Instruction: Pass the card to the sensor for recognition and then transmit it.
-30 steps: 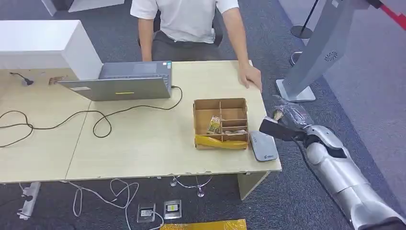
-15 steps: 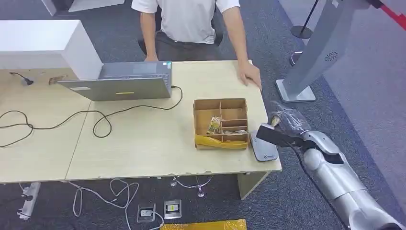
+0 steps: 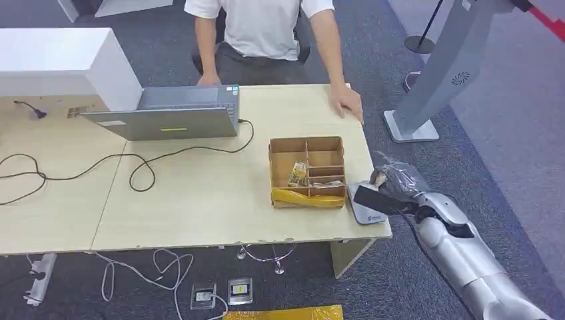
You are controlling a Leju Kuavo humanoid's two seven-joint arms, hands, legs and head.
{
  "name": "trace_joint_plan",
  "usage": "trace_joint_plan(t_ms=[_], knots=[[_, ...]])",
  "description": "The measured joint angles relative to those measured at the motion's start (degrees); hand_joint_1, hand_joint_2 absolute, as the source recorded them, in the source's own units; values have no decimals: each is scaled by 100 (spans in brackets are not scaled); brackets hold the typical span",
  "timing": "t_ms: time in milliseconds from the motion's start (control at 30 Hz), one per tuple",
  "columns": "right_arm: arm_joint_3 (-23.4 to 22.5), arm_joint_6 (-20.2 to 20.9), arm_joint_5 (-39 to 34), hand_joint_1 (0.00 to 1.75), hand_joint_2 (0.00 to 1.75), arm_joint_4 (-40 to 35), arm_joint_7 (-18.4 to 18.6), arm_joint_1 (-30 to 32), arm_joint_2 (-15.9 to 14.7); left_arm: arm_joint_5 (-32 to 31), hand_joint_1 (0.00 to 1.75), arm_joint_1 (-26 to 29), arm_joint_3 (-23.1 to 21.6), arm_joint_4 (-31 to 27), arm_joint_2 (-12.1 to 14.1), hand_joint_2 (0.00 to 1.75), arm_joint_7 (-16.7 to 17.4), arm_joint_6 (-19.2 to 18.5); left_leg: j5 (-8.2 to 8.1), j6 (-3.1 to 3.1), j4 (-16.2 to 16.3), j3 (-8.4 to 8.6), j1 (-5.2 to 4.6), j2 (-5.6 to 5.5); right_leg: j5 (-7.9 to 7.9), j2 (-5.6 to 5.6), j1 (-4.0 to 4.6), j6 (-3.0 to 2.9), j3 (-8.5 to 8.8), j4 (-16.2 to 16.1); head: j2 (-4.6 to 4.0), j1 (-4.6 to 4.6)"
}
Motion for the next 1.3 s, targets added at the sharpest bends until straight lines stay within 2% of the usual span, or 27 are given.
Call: trace_joint_plan(t_ms=[233,1300], knots=[[44,-2,57,175,175,63,-87,4,53,37,0,-1,-2,0,-2,0,0,4,0,0,0,-1,0,0,0,0,0,0,0,0,0,0],[297,-199,4,175,175,254,-46,169,123,-48,0,0,0,0,-2,0,18,-15,-2,-3,-1,2,0,6,0,6,0,0,0,0,0,0]])
